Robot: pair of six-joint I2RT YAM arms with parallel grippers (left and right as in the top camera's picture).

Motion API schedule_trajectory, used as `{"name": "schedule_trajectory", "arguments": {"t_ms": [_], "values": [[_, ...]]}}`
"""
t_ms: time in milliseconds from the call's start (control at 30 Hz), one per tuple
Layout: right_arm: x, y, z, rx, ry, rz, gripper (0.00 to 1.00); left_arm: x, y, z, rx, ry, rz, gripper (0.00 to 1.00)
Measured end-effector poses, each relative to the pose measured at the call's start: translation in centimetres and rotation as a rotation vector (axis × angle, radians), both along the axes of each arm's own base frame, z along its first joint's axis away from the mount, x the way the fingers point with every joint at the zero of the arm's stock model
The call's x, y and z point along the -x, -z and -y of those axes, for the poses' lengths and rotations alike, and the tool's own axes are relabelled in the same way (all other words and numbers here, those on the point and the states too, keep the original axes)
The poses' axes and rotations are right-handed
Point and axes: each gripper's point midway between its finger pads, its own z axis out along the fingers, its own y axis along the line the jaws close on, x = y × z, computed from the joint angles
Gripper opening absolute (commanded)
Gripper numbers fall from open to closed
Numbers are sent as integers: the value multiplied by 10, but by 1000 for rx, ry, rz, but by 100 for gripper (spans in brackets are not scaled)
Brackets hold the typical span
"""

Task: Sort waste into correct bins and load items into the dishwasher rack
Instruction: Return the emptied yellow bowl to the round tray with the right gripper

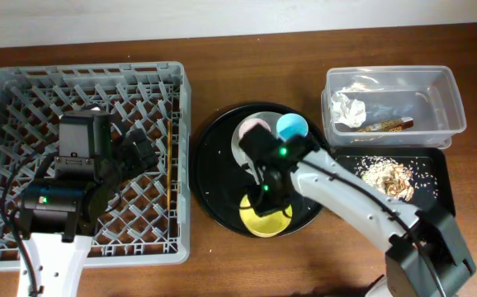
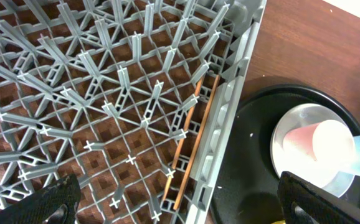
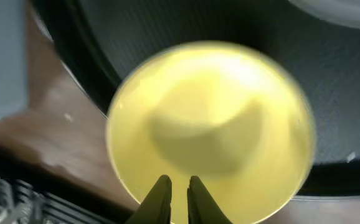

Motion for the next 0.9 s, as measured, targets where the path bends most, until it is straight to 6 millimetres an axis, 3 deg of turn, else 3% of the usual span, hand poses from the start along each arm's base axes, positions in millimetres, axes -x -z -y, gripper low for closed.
{"name": "schedule_trajectory", "arguments": {"t_ms": [100,233,300,500,900], "values": [[-6,29,-5,-40,1,54,17,0,0,0,0,0,-1,99],[-16,47,-11,-90,3,131,17,1,1,0,-1,0,-4,99],[-18,54,-1,-43,14,153,17,1,1,0,-1,0,-5,99],[-43,53,7,20,54,278,18,2,1,0,-1,0,-8,99],[-65,49,16,80,81,387,20,2,1,0,-1,0,-8,99]]}}
